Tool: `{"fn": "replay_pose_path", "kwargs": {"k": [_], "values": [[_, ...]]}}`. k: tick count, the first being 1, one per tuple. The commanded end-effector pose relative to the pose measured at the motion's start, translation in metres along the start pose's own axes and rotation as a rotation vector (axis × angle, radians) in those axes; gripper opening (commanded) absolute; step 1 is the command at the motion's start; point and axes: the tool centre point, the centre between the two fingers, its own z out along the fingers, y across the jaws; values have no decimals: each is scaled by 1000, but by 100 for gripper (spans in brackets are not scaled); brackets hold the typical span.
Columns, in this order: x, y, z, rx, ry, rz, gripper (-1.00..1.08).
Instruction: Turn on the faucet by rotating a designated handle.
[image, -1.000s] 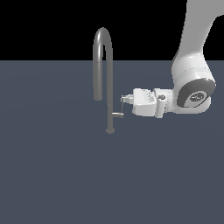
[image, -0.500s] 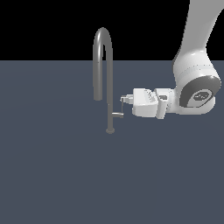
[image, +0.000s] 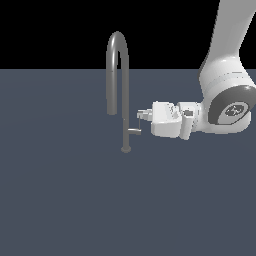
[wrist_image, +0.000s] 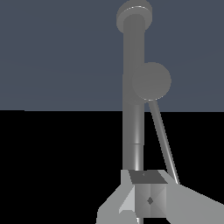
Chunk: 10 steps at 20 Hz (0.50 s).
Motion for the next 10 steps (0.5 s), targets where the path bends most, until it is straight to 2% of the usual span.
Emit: {"fn": "replay_pose_path", "kwargs": {"k": [1,4,6,10], "values": [[1,13,0,-6,-5,7,-100],[1,24,0,-7,-6,7,-100],[-3,15,0,-2,-2,-7,-100],[8,33,0,-4,-4,0,-100]]}}
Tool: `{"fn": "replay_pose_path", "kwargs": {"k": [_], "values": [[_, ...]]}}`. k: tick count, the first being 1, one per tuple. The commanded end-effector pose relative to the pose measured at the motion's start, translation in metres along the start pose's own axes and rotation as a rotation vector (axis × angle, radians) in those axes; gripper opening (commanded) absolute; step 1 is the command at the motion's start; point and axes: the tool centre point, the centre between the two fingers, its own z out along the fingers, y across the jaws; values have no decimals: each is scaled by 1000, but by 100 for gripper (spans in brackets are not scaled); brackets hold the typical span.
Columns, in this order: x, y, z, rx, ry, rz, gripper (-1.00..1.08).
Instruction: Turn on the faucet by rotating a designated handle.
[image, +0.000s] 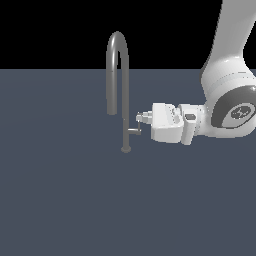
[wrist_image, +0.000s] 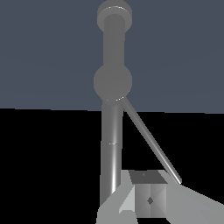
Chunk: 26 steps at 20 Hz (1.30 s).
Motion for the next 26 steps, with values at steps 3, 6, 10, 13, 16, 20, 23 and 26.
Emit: {"fn": "replay_pose_path", "kwargs": {"k": [3,6,10,13,16,20,23,26], "values": [[16,25,0,-6,-4,20,-100],[8,16,0,-1,-1,-6,-100],[31,32,0,-4,-3,10,-100],[48,45,0,-6,-4,21,-100],[36,34,0,-5,-7,-8,-100],[59,39,0,-6,-6,7,-100],[76,43,0,-7,-5,17,-100],[60,33,0,-8,-13,-17,-100]]}}
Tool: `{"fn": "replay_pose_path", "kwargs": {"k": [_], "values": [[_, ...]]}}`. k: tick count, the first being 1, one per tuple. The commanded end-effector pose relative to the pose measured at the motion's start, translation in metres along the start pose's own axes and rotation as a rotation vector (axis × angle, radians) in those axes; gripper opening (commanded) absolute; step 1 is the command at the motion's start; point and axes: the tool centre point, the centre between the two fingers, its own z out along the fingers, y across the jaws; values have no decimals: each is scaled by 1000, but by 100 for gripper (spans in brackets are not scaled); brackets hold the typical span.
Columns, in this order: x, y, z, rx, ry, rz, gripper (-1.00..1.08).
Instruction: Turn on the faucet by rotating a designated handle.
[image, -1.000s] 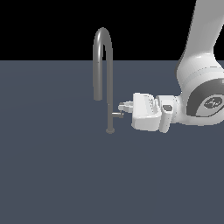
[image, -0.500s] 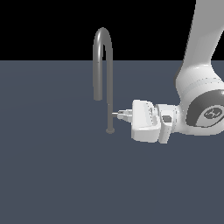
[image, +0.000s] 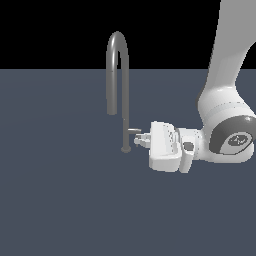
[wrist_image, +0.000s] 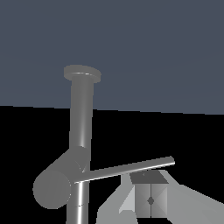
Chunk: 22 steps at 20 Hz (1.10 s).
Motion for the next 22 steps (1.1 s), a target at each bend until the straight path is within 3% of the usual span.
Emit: {"fn": "replay_pose_path", "kwargs": {"k": [1,11,12,13,22], "values": [[5,0,0,0,1,4,-100],[48,-5,0,2,8,37,-100],[48,-5,0,2,8,37,-100],[21,-16,0,-5,-8,-10,-100],[52,-28,0,0,3,22,-100]]}}
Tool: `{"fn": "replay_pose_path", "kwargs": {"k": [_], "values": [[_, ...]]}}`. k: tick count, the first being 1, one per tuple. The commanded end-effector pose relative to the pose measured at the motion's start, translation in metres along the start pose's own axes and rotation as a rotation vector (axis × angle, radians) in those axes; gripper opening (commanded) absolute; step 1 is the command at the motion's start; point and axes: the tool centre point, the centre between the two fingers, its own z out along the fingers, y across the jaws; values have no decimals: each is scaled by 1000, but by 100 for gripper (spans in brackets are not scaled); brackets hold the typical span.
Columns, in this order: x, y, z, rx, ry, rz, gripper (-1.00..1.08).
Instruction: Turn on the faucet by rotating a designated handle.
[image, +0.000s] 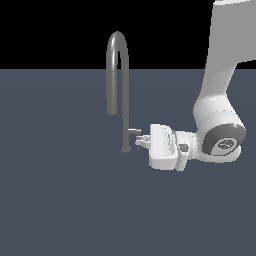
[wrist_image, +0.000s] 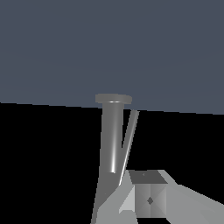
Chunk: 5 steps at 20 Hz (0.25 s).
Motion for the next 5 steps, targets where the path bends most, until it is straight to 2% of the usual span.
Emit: {"fn": "replay_pose_path", "kwargs": {"k": [1,5], "values": [[30,2,0,14,22,38,-100],[40,-2,-1,15,25,48,-100]]}}
